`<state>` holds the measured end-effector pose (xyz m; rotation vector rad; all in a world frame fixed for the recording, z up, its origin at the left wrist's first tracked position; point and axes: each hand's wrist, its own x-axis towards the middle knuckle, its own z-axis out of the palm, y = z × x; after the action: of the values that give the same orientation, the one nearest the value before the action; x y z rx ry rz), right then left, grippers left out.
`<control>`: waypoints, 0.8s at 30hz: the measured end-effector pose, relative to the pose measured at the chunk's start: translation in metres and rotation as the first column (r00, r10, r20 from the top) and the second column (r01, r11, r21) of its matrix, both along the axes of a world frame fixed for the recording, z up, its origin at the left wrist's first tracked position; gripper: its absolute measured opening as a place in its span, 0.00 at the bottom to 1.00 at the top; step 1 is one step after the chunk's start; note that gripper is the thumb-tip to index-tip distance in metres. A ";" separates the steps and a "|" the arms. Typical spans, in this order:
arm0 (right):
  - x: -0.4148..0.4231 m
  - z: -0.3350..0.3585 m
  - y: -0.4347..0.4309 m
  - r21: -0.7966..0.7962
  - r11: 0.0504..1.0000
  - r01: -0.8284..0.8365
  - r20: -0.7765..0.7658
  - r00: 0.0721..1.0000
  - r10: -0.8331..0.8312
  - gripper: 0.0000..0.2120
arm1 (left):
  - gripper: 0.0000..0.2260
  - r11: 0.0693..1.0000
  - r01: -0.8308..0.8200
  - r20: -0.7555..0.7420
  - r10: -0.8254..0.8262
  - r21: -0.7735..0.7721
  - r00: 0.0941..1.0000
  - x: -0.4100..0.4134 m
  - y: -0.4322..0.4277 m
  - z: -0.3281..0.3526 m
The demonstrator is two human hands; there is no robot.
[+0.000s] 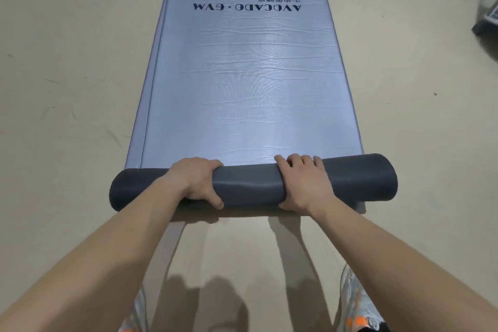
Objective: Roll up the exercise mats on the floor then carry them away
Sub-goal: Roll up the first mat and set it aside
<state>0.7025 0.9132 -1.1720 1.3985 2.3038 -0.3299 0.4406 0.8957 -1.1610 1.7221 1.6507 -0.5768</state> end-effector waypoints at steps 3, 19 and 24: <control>0.001 -0.009 -0.007 0.102 0.994 0.037 -0.057 0.998 -0.031 0.44 | 0.47 0.996 -0.052 0.037 0.055 -0.074 0.998 -0.005 0.015 0.002; -0.004 -0.030 0.048 0.349 0.934 -0.074 -0.079 0.991 0.108 0.62 | 0.48 0.764 -0.001 -0.020 0.019 0.646 1.000 -0.007 0.015 -0.035; -0.014 -0.018 0.094 0.111 0.983 -0.149 -0.013 0.988 0.151 0.59 | 0.59 0.724 0.114 -0.209 0.043 0.681 0.977 -0.005 -0.002 -0.061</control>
<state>0.6888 1.0076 -1.1905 1.2667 2.4614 -0.1749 0.4359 0.8932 -1.2222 2.2801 2.1722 -0.1421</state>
